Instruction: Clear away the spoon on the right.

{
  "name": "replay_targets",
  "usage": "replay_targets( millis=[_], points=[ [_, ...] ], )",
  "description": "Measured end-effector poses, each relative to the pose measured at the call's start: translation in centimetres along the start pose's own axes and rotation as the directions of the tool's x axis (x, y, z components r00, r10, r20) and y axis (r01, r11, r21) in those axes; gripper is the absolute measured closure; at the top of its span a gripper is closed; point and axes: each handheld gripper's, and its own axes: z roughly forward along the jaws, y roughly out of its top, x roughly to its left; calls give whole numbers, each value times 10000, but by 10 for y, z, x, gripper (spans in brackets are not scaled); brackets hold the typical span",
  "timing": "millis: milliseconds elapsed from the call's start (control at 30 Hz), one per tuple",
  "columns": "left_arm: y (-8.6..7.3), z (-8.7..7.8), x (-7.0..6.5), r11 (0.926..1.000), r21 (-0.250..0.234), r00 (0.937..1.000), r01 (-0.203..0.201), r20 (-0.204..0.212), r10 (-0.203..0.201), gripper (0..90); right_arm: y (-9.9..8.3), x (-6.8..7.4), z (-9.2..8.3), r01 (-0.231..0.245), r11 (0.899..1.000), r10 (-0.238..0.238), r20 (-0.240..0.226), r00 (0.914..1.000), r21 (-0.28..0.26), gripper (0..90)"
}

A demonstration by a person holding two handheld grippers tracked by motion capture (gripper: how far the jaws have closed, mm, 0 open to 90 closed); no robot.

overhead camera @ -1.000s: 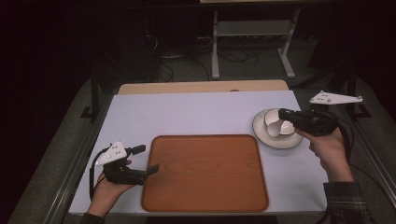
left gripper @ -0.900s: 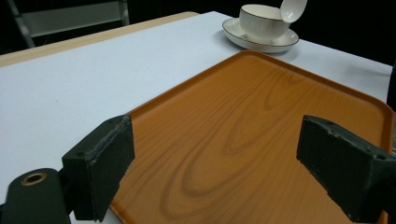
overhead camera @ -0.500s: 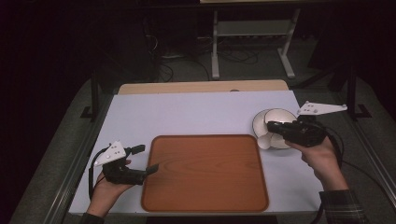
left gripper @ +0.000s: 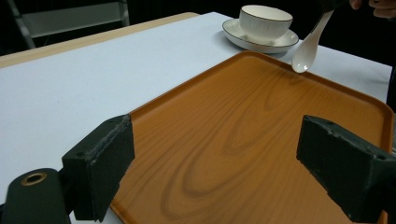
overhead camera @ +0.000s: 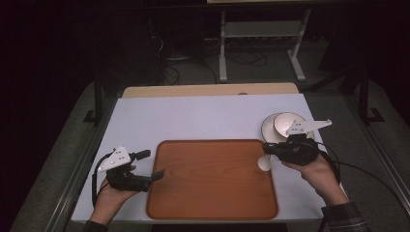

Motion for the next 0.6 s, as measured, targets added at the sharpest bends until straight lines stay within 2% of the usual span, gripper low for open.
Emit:
replay_targets(
  millis=[333,600],
  points=[
    [0,0,0,10000,0,10000,5,16,-5,108,-2,3,17,138,9975,-136,-30,9999,695,842],
    [0,1,-1,10000,14,10000,11,37,-11,108,7,7,32,461,9959,-454,-101,9989,779,842]
  ],
)
